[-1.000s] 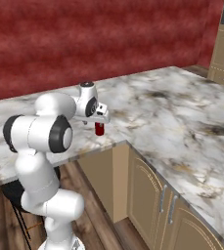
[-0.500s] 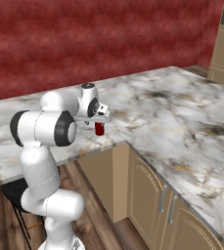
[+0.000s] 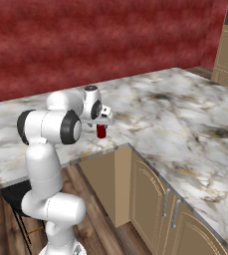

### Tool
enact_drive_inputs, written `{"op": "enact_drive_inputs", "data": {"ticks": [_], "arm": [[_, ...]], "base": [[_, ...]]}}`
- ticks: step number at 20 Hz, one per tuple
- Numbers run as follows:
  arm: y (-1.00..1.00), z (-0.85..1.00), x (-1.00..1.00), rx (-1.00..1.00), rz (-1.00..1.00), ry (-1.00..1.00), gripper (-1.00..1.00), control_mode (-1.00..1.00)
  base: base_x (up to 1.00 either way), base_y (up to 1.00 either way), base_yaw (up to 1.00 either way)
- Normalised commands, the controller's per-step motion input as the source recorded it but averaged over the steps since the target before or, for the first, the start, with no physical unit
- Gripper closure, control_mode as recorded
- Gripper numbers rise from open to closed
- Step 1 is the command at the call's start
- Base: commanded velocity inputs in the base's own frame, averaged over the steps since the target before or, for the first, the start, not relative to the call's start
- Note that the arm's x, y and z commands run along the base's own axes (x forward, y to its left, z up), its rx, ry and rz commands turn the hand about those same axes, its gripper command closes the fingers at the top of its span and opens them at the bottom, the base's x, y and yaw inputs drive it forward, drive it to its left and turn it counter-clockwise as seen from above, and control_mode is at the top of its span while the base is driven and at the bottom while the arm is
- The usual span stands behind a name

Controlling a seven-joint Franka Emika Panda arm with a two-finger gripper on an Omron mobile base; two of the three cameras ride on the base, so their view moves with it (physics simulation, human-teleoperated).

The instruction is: Four empty soda cans are scattered around the kitchen. Gather all the cans and cluster them next to the stove for recycling.

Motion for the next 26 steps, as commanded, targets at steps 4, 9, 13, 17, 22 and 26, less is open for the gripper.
{"op": "enact_drive_inputs", "data": {"ticks": [4, 9, 13, 17, 22, 26], "arm": [[0.00, -0.13, 0.19, 0.00, 0.01, 0.00, -1.00, -1.00], [0.00, -0.11, 0.19, 0.00, 0.01, 0.00, -1.00, -1.00], [0.00, -0.11, 0.19, 0.00, 0.01, 0.00, -1.00, -1.00], [0.00, -0.12, 0.21, 0.00, 0.00, 0.00, -1.00, -1.00], [0.00, -0.13, 0.10, 0.00, 0.01, 0.00, -1.00, -1.00], [0.00, -0.11, 0.12, 0.00, 0.00, 0.00, -1.00, -1.00]], "base": [[0.00, 0.00, 0.00], [0.00, 0.00, 0.00], [0.00, 0.00, 0.00], [0.00, 0.00, 0.00], [0.00, 0.00, 0.00], [0.00, 0.00, 0.00]]}}
